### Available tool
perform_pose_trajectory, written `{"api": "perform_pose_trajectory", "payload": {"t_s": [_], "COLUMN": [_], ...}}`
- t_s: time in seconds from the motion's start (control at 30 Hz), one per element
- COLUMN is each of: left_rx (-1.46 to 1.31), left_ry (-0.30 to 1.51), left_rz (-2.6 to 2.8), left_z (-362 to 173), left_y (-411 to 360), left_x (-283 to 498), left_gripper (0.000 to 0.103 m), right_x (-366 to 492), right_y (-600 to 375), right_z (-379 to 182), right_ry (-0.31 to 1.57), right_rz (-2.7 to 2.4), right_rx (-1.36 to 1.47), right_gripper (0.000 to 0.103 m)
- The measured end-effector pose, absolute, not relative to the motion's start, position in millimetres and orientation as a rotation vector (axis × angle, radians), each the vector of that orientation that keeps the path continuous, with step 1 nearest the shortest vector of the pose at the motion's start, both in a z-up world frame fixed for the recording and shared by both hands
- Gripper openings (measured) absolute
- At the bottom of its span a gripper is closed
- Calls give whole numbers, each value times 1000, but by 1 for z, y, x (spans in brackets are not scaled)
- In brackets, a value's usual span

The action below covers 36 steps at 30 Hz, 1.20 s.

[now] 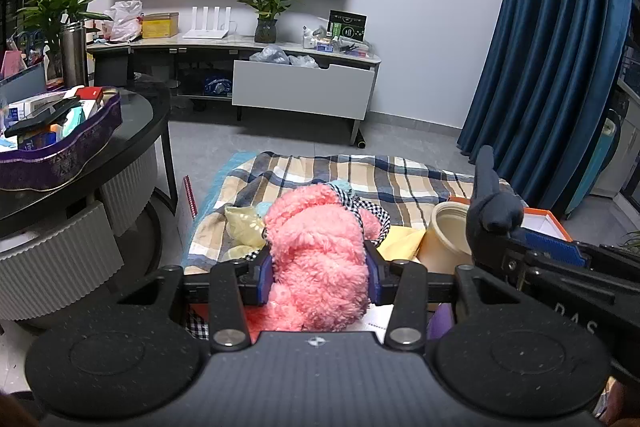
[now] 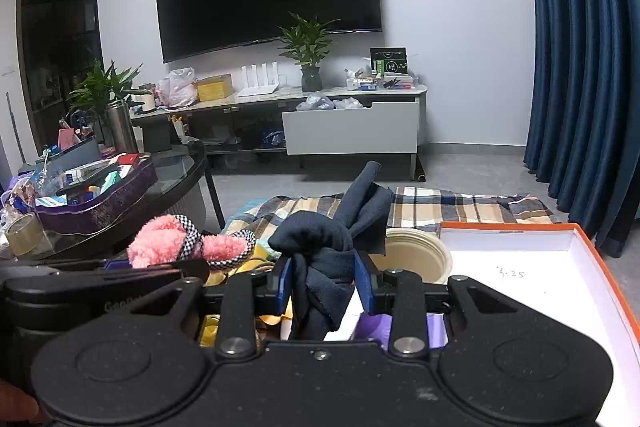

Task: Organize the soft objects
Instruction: 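Carry the pink item in the left tool and navy cloth in the right tool to the orange-rimmed box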

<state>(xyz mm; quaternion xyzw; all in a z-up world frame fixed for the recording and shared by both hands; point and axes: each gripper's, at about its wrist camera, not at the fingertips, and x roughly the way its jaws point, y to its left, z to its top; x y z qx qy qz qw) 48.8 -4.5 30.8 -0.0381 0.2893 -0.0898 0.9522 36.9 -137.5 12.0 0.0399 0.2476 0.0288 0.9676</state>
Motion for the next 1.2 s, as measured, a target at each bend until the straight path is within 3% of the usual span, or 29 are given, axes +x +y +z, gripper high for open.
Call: {"api": "perform_pose_trajectory", "payload": {"t_s": [1.2], "left_rx": [-23], "left_ry": [582], "left_rz": [-229], "left_z": [31], "left_y": [-43], "left_x": [49], "left_gripper": [44], "right_x": [26], "right_y": [-173], "right_z": [14], "right_ry": [491], "right_rz": [9], "right_rx": [109], "right_gripper": [41]}}
